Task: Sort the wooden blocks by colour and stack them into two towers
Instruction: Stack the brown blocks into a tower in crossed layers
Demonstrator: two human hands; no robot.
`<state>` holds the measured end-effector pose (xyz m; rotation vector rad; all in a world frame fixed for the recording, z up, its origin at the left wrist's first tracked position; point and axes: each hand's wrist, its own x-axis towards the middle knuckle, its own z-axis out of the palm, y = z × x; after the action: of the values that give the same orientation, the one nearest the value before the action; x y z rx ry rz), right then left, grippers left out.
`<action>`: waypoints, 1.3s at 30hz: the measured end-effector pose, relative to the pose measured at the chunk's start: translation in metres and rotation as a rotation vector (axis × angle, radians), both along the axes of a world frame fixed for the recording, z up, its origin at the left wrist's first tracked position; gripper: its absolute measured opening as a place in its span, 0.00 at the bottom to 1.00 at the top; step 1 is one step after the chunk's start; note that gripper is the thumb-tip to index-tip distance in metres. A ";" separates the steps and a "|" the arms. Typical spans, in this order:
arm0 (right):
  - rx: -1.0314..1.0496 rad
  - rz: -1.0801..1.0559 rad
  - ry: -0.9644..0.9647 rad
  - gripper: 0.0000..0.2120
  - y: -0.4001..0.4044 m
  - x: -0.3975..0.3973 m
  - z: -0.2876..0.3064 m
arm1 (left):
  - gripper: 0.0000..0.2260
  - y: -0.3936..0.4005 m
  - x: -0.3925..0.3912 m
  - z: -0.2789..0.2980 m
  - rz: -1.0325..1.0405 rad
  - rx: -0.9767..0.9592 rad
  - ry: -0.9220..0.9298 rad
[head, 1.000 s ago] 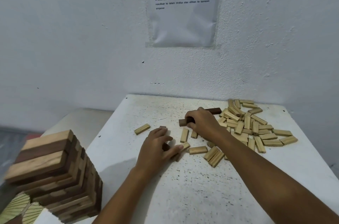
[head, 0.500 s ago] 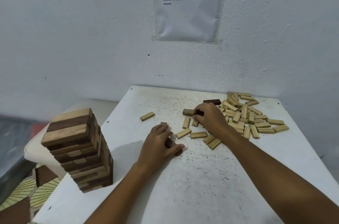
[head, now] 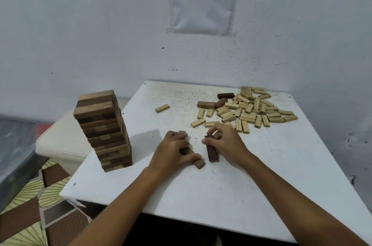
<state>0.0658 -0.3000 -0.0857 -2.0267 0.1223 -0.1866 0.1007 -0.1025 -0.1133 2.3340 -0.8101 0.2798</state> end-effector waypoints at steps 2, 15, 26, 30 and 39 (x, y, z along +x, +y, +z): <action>0.020 -0.009 0.024 0.09 0.001 -0.010 -0.004 | 0.27 0.004 -0.007 -0.001 -0.027 0.016 -0.027; -0.441 0.296 0.016 0.16 0.023 -0.069 -0.001 | 0.22 0.032 -0.030 0.014 -0.202 0.088 -0.043; -0.558 -0.055 -0.132 0.14 0.043 -0.078 -0.014 | 0.20 0.039 -0.041 0.012 -0.179 0.028 0.101; -0.358 0.118 -0.055 0.19 0.019 -0.075 -0.001 | 0.28 0.038 -0.042 0.011 -0.174 0.056 0.142; -0.363 0.266 0.069 0.31 0.003 -0.082 -0.007 | 0.31 0.020 -0.054 0.014 -0.197 0.042 0.168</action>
<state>-0.0166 -0.2971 -0.0930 -2.3859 -0.1483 0.0332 0.0467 -0.0824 -0.0994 2.2592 -0.9606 -0.0187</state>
